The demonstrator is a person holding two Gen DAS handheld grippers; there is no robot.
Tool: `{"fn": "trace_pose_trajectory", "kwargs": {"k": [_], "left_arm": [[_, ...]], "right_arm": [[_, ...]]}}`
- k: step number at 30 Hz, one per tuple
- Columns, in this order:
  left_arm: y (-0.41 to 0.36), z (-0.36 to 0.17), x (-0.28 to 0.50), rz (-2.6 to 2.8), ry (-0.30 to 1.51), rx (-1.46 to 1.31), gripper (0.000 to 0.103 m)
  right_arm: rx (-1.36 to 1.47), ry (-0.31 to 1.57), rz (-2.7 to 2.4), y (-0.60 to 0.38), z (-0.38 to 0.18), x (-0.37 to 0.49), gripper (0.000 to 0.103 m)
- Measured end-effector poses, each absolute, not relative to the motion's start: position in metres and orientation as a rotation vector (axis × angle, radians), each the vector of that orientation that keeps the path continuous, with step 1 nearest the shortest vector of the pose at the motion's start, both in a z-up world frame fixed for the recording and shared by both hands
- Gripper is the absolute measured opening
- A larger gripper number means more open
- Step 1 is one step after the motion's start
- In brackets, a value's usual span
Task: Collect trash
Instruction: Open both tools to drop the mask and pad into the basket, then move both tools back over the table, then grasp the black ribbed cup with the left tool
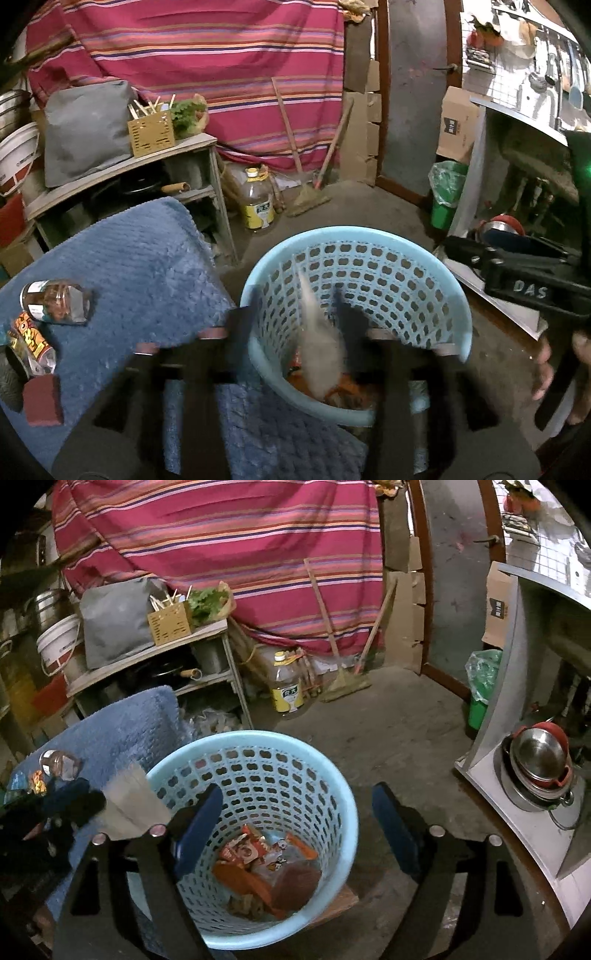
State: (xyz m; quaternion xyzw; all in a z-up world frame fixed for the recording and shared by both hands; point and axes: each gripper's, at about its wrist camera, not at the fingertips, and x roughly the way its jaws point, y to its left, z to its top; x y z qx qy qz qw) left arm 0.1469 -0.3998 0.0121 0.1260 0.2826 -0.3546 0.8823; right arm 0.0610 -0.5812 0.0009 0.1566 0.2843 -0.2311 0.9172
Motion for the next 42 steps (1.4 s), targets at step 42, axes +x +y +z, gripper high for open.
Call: {"fn": "trace_pose_trajectory", "kwargs": {"k": [42], "left_arm": [[-0.106, -0.024, 0.293, -0.013, 0.704, 0.122, 0.097]], "right_arm": [[0.178, 0.652, -0.267, -0.385, 0.000, 0.185, 0.093]]}}
